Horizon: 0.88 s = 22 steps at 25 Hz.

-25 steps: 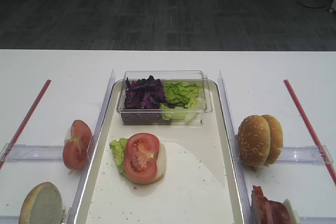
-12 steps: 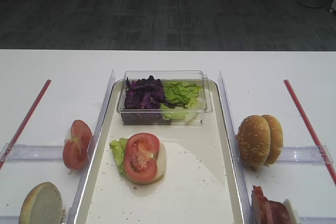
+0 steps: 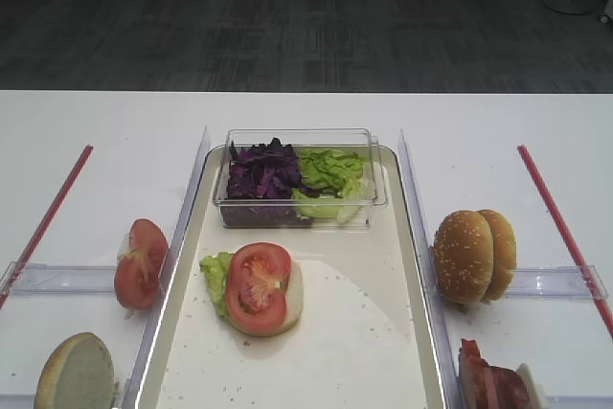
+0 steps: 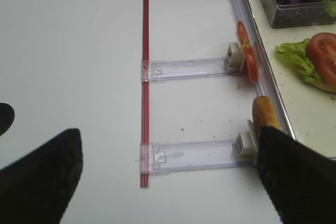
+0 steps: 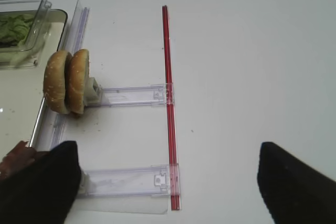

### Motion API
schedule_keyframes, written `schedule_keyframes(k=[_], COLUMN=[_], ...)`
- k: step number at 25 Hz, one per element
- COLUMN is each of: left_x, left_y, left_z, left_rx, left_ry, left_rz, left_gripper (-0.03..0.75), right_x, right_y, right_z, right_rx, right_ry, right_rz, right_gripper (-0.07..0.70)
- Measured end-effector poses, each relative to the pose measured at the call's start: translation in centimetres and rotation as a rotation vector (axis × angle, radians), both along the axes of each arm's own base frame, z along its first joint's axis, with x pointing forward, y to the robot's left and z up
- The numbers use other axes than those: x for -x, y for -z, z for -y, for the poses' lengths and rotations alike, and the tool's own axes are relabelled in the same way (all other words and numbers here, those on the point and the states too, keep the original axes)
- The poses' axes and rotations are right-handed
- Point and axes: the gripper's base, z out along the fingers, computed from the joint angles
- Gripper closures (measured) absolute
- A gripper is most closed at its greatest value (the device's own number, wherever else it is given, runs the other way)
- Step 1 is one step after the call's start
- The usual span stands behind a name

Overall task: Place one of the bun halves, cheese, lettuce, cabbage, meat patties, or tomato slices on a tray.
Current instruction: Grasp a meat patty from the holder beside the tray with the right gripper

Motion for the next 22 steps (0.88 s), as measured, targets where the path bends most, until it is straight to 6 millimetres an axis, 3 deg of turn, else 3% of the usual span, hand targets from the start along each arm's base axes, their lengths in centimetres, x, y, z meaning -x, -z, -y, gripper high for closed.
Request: schedule_keyframes(k=[8,22], left_x=[0.0,0.0], left_y=[0.0,0.0], left_z=[0.0,0.0], left_rx=[0.0,0.0], left_ry=[0.0,0.0], left_rz=[0.0,0.0], left_gripper=[0.097,0.097], right_x=[-2.5,-7.8], right_y=[-0.3,1.4], right_z=[0.2,0.5], right_rx=[-0.015,-0.055], right_ry=[-0.005,-0.002], right_rz=[-0.222,-0.62], right_gripper=[-0.06,-0.06])
